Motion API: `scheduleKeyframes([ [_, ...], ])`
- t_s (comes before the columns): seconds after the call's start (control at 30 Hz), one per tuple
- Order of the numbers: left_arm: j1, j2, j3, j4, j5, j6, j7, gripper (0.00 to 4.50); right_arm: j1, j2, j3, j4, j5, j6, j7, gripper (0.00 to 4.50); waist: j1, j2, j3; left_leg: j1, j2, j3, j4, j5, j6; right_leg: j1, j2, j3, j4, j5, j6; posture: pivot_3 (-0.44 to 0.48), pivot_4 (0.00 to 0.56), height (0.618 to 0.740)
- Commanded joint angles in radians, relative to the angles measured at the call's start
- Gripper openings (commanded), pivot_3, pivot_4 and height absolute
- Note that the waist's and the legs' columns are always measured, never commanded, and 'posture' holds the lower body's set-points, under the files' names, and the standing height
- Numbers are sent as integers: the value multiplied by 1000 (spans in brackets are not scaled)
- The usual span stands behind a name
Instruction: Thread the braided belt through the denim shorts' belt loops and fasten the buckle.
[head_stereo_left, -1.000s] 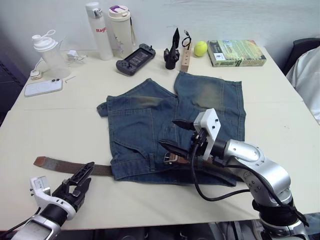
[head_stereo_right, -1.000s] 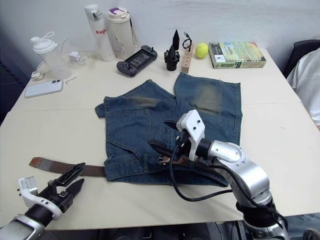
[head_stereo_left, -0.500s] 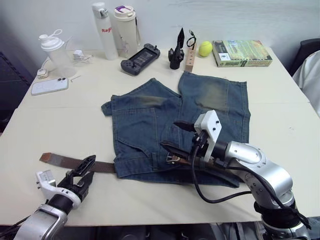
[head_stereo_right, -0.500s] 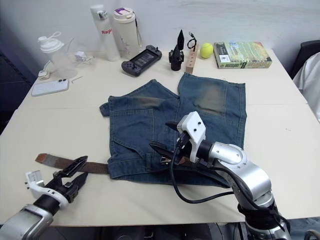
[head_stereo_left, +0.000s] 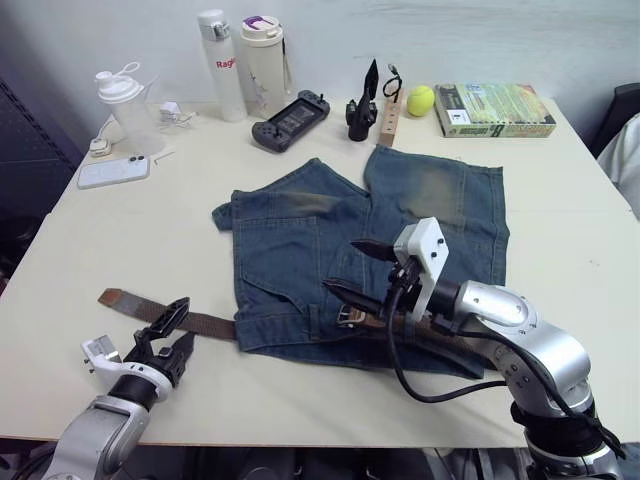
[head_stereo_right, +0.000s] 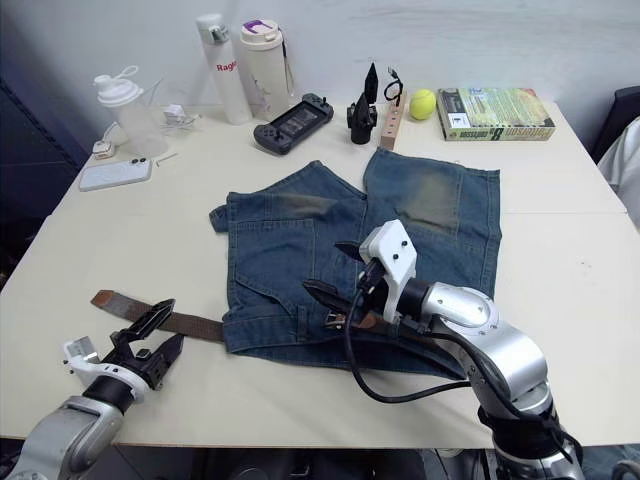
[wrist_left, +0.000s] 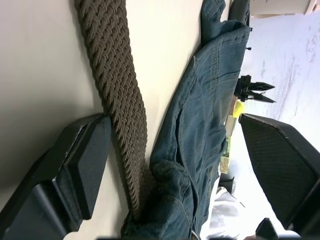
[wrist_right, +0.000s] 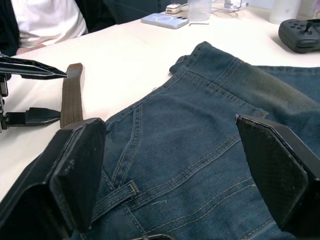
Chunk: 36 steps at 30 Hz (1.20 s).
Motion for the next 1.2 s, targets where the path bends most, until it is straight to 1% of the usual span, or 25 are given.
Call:
scheduleKeyframes([
  [0.03, 6, 3, -38, 132, 6, 7, 64, 3322, -3, -24, -8, -36, 1, -27, 21, 4500, 3, 1, 0, 0, 0, 0, 0, 0, 0, 0, 0, 1, 0, 0, 0, 0, 150, 719],
  [0.07, 2, 3, -39, 138, 6, 8, 63, 2721, -3, -28, -7, -38, -1, -27, 23, 4500, 4, 1, 0, 0, 0, 0, -1, 0, 0, 1, 0, 0, 0, 0, 0, 0, 150, 718],
  [0.1, -3, 4, -41, 145, 6, 8, 63, 2405, -3, -31, -6, -40, -1, -27, 24, 4500, 4, 2, 1, 0, -1, -2, -2, 1, 1, 2, -1, -3, -1, 0, 0, 0, 150, 717],
  [0.13, -8, 4, -43, 152, 6, 8, 65, 1847, -2, -32, -7, -43, 1, -25, 22, 4500, 2, 4, 1, -4, -5, -9, -6, 2, 4, 11, -5, -13, -5, 0, 1, 0, 150, 717],
  [0.17, -15, 5, -49, 161, 6, 7, 66, 1408, 1, -23, -15, -43, 19, -6, 9, 4500, -1, 2, 0, -2, -12, -26, -10, 6, 6, 22, -10, -29, -10, -1, 3, 0, 150, 717],
  [0.2, -23, 6, -54, 170, 7, 7, 66, 1009, 2, -18, -19, -45, 27, 3, 1, 4500, -7, -1, -1, -1, -20, -34, -18, 12, 8, 26, -15, -41, -9, -4, 7, 0, 150, 717],
  [0.23, -33, 7, -58, 178, 9, 6, 64, 475, 1, -17, -21, -50, 33, 6, -2, 4500, -4, 1, 0, 1, -28, -40, -22, 24, 10, 19, -16, -39, -6, -6, 11, 0, 150, 717],
  [0.27, -42, 7, -62, 184, 11, 6, 63, 84, -1, -17, -22, -54, 36, 9, -5, 4500, -1, 3, 0, -1, -28, -40, -21, 24, 8, 17, -16, -33, -5, -6, 11, 0, 150, 717],
  [0.3, -51, 7, -65, 188, 13, 7, 62, 35, -2, -18, -22, -56, 37, 9, -5, 4500, 2, 6, -1, -1, -29, -39, -22, 24, 8, 16, -14, -22, -6, -6, 11, 0, 150, 717],
  [0.33, -62, 6, -69, 193, 16, 7, 64, 35, -3, -19, -23, -56, 39, 9, -7, 4500, 6, 7, -1, -1, -28, -38, -23, 24, 7, 15, -13, -20, -6, -6, 11, 0, 150, 717],
  [0.37, -72, 5, -72, 196, 18, 7, 67, 35, -3, -21, -23, -57, 41, 10, -8, 4500, 7, 7, -1, 0, -27, -37, -24, 24, 1, 15, -12, -20, -6, -7, 11, 0, 150, 717],
  [0.47, -92, 10, -80, 207, 32, 18, 60, 35, 2, -28, -24, -62, 46, 17, -10, 4500, 13, 9, -1, 0, -23, -37, -24, 25, -3, 15, -9, -20, -6, -6, 9, 0, 150, 717],
  [0.57, -103, 43, -85, 183, 109, 50, -24, 35, 11, -31, -29, -66, 52, 21, -9, 4500, 15, 10, -2, 0, -20, -37, -23, 25, -4, 15, -6, -20, -8, -4, 6, 0, 150, 717],
  [0.6, -95, 115, -104, 135, 261, 61, -102, 35, 18, -33, -32, -68, 54, 20, -8, 4500, 18, 10, -2, 0, -19, -37, -23, 25, -4, 16, -5, -20, -9, -3, 5, 0, 150, 717],
  [0.67, -86, 210, -127, 47, 483, 57, -226, 35, 27, -38, -36, -71, 55, 17, -6, 4500, 22, 7, 0, -1, -17, -37, -24, 25, -6, 13, -2, -20, -10, -3, 3, 0, 150, 717],
  [0.73, -82, 275, -148, -23, 645, 26, -323, 35, 31, -44, -38, -70, 55, 11, -3, 4500, 13, 0, 4, -5, -15, -32, -24, 26, -9, 6, 1, -18, -8, -2, 0, 0, 150, 717],
  [0.77, -80, 324, -168, -55, 774, -6, -371, 35, 33, -47, -38, -70, 53, 8, -2, 4500, 8, -3, 6, -8, -14, -29, -25, 26, -9, 2, 2, -17, -7, -2, -1, 0, 150, 717],
  [0.8, -78, 353, -183, -71, 866, -28, -403, 35, 34, -49, -39, -69, 53, 6, -1, 4500, 5, -6, 7, -9, -13, -28, -25, 26, -9, 0, 2, -17, -7, -2, -1, 0, 150, 717],
  [0.87, -96, 426, -234, -116, 1119, -125, -470, 35, 36, -52, -38, -66, 48, -1, 3, 4500, -2, -8, 7, -13, -13, -24, -25, 27, -4, -6, 4, -15, -7, -1, 0, 0, 150, 717],
  [0.9, -104, 445, -253, -130, 1207, -165, -498, 35, 37, -53, -38, -65, 47, -4, 5, 4500, -4, -8, 7, -16, -13, -23, -24, 27, -3, -9, 4, -15, -6, -1, 0, 0, 150, 717],
  [0.93, -123, 461, -281, -138, 1284, -185, -509, 35, 38, -54, -37, -65, 45, -6, 5, 4500, -6, -9, 8, -19, -13, -21, -24, 28, -2, -13, 4, -14, -5, -1, 0, 0, 150, 717],
  [1.0, -147, 444, -306, -137, 1349, -207, -537, 35, 38, -55, -36, -66, 43, -8, 4, 4500, -8, -9, 8, -20, -11, -20, -24, 28, -1, -14, 5, -14, -4, -1, 0, 0, 150, 717],
  [1.07, -157, 440, -336, -147, 1447, -272, -599, 35, 39, -52, -36, -67, 43, -9, -1, 4500, -13, -11, 9, -20, -10, -20, -24, 28, -1, -13, 6, -14, -5, -1, 0, 0, 150, 717],
  [1.13, -154, 473, -390, -169, 1592, -358, -667, 35, 38, -53, -37, -68, 43, -7, -3, 4500, -18, -13, 10, -20, -8, -19, -24, 27, 0, -13, 8, -13, -6, -1, 0, 0, 150, 717],
  [1.2, -142, 547, -473, -173, 1764, -456, -768, 35, 35, -53, -37, -69, 46, -4, -4, 4500, -19, -15, 11, -20, -7, -18, -24, 27, -1, -14, 10, -12, -7, -1, 0, 0, 150, 717],
])
